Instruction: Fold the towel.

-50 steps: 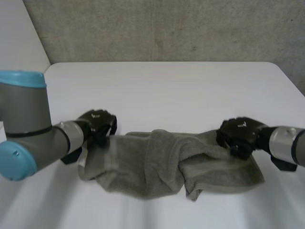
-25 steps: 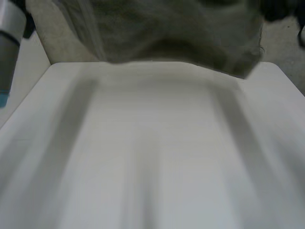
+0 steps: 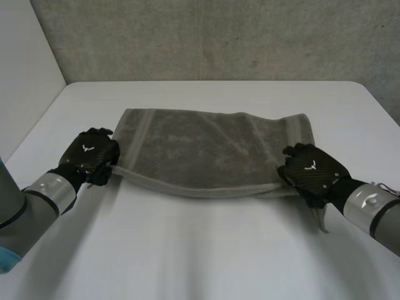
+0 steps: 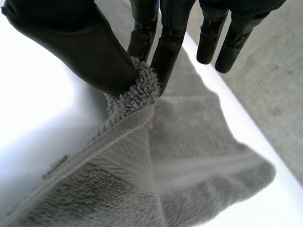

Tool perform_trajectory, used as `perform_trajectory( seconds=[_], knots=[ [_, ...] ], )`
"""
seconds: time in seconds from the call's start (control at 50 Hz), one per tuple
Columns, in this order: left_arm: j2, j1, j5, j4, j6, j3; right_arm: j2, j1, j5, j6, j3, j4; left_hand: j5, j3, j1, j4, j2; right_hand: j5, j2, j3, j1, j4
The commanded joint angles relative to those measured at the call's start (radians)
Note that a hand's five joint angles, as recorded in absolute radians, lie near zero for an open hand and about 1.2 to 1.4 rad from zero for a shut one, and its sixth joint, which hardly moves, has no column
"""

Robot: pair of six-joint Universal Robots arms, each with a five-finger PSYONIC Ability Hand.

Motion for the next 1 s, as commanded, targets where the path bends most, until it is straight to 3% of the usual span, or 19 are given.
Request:
perform_trajectory(
  seconds=[0.02, 0.1, 0.14, 0.28, 0.36, 0.4, 0.42, 0.46, 0.5, 0.56, 0.6, 0.66, 0.82, 1.0],
  knots=[
    [0.171, 0.060, 0.043, -0.139, 0.006, -0.026, -0.185, -0.075, -0.044, -0.001, -0.023, 0.220, 0.083, -0.048, 0.124, -0.054, 0.061, 0.069, 0.101, -0.047, 0.079, -0.076],
    [0.328, 0.126, 0.131, -0.275, -0.001, -0.035, -0.282, -0.123, -0.121, 0.011, -0.059, 0.333, 0.083, -0.048, 0.124, -0.054, 0.061, 0.069, 0.101, -0.047, 0.079, -0.076],
    [0.368, 0.153, 0.163, -0.315, -0.004, -0.037, -0.356, -0.173, -0.216, 0.016, -0.092, 0.424, 0.083, -0.048, 0.124, -0.054, 0.061, 0.069, 0.101, -0.047, 0.079, -0.076],
    [0.430, 0.224, 0.226, -0.388, -0.014, -0.021, -0.332, -0.226, -0.307, 0.013, -0.167, 0.480, 0.083, -0.048, 0.124, -0.054, 0.061, 0.069, 0.101, -0.047, 0.079, -0.076],
    [0.377, 0.218, 0.223, -0.386, -0.025, 0.017, -0.190, -0.218, -0.267, 0.005, -0.218, 0.471, 0.083, -0.048, 0.124, -0.054, 0.061, 0.069, 0.101, -0.047, 0.079, -0.076],
    [0.324, 0.204, 0.219, -0.383, -0.024, 0.040, -0.053, -0.179, -0.180, -0.010, -0.301, 0.466, 0.083, -0.048, 0.124, -0.054, 0.061, 0.069, 0.101, -0.047, 0.079, -0.076],
    [0.268, 0.178, 0.211, -0.380, -0.028, 0.078, -0.052, -0.178, -0.180, -0.010, -0.301, 0.466, 0.083, -0.048, 0.124, -0.054, 0.061, 0.069, 0.101, -0.047, 0.079, -0.076],
    [0.212, 0.144, 0.186, -0.380, -0.033, 0.121, 0.062, -0.097, -0.076, -0.055, -0.385, 0.463, 0.083, -0.048, 0.124, -0.054, 0.061, 0.069, 0.101, -0.047, 0.079, -0.076],
    [0.088, 0.086, 0.107, -0.379, -0.041, 0.216, 0.112, -0.073, -0.025, -0.081, -0.422, 0.459, 0.083, -0.048, 0.124, -0.054, 0.061, 0.069, 0.101, -0.047, 0.079, -0.076],
    [0.020, 0.051, 0.059, -0.380, -0.037, 0.275, 0.182, -0.057, 0.039, -0.093, -0.471, 0.428, 0.083, -0.048, 0.124, -0.054, 0.061, 0.069, 0.101, -0.047, 0.079, -0.076],
    [-0.099, -0.012, -0.013, -0.385, -0.039, 0.397, 0.207, -0.054, 0.053, -0.089, -0.488, 0.399, 0.083, -0.048, 0.124, -0.054, 0.061, 0.069, 0.101, -0.047, 0.079, -0.076],
    [-0.205, -0.037, -0.053, -0.385, -0.039, 0.515, 0.233, -0.031, 0.072, -0.064, -0.510, 0.315, 0.083, -0.048, 0.124, -0.054, 0.061, 0.069, 0.101, -0.047, 0.079, -0.076],
    [-0.365, -0.067, -0.068, -0.369, -0.047, 0.719, 0.267, 0.015, 0.165, 0.065, -0.525, 0.034, 0.083, -0.048, 0.124, -0.054, 0.061, 0.069, 0.101, -0.047, 0.079, -0.076],
    [-0.543, -0.116, -0.177, -0.239, -0.037, 0.861, 0.406, 0.024, 0.116, 0.071, -0.583, -0.069, 0.083, -0.048, 0.124, -0.054, 0.061, 0.069, 0.101, -0.047, 0.079, -0.076]
  ],
)
